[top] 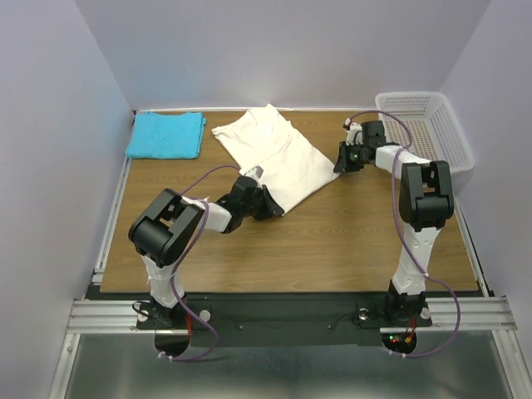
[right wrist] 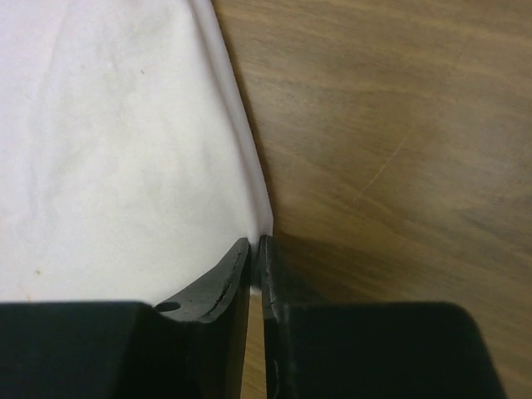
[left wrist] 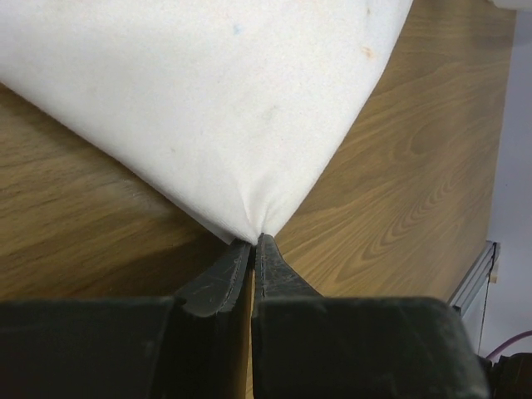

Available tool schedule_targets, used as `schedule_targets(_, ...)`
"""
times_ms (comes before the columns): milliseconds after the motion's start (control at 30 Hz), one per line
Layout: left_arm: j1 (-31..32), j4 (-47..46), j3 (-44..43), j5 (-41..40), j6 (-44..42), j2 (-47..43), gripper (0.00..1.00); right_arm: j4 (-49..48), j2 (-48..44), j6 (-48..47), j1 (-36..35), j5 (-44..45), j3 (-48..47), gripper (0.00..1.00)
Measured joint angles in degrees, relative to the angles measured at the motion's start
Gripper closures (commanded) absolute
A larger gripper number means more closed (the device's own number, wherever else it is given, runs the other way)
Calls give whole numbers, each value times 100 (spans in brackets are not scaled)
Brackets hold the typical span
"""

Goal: Fold and stack the t-shirts
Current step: Fold the tshirt

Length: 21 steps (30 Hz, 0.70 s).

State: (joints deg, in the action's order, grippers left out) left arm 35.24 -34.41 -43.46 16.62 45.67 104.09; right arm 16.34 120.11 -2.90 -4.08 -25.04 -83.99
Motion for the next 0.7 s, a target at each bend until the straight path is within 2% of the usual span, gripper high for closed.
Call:
schedule_targets(100, -2, -76, 140, 116, 15, -15, 90, -42, -208, -46, 0, 4, 350, 99)
schedule_targets(267, 0, -46, 492, 352, 11, -306, 90, 48, -739, -186, 0, 118, 984, 99)
schedule_targets(567, 184, 597, 960, 785, -105, -1012, 89, 487, -2391, -621, -2, 485, 2680, 99)
schedule_targets(700, 273, 975, 1126, 903, -170, -1296, 82, 765, -3104, -800, -2, 697, 3257, 97)
